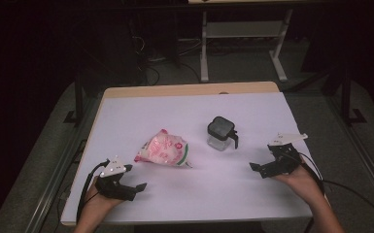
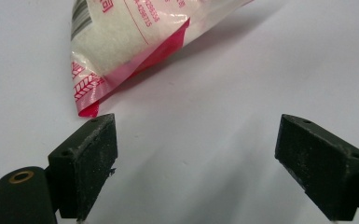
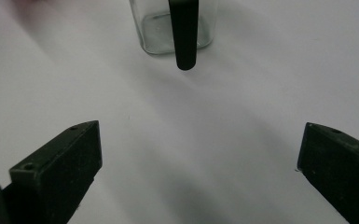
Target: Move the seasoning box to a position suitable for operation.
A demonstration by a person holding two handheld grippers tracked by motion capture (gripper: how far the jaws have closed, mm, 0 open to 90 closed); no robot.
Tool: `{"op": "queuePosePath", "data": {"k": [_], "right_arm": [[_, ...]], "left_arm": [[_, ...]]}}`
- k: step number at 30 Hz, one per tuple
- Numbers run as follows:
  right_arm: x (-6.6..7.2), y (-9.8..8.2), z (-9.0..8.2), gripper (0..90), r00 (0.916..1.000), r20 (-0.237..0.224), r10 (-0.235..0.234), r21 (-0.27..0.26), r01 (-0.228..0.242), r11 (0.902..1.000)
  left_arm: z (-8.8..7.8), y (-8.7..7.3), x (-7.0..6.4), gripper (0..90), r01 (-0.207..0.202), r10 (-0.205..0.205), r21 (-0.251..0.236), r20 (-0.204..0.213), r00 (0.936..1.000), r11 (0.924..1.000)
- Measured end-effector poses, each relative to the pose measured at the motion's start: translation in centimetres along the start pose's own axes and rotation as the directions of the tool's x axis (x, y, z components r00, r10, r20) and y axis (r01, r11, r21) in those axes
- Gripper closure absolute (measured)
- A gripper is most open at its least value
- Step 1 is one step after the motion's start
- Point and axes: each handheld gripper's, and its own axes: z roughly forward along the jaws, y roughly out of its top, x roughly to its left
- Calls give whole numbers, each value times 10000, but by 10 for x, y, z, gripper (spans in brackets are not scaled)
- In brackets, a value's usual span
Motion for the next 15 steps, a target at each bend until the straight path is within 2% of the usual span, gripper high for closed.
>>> {"op": "queuePosePath", "data": {"k": [1, 2, 3, 4, 9, 15], "right_arm": [[0, 0, 0, 0, 10000, 0, 0, 0, 0, 10000], [-1, 7, -1, 0, 9996, -16, -286, 101, 286, 9995], [0, 10, -3, 0, 9997, -53, -228, 173, 229, 9996], [-1, 14, -3, 0, 9995, -81, -321, 172, 322, 9993], [-2, 31, -4, 0, 9983, -123, -566, 305, 569, 9979], [-2, 61, 2, 0, 9924, -310, -1191, 909, 1215, 9884]], "left_arm": [[0, 0, 0, 127, 0, 0, 0, 0, 10000, 10000], [0, 0, 0, 127, 43, -43, -14, -8, 10000, 10000], [0, 1, -1, 127, 104, -104, -18, 13, 9999, 9999], [0, 1, -1, 126, -54, 54, -36, -1, 10000, 10000], [-1, 0, -1, 127, 18, -19, -92, -43, 10000, 10000], [0, 1, -1, 127, 13, -13, -91, 16, 10000, 10000]]}}
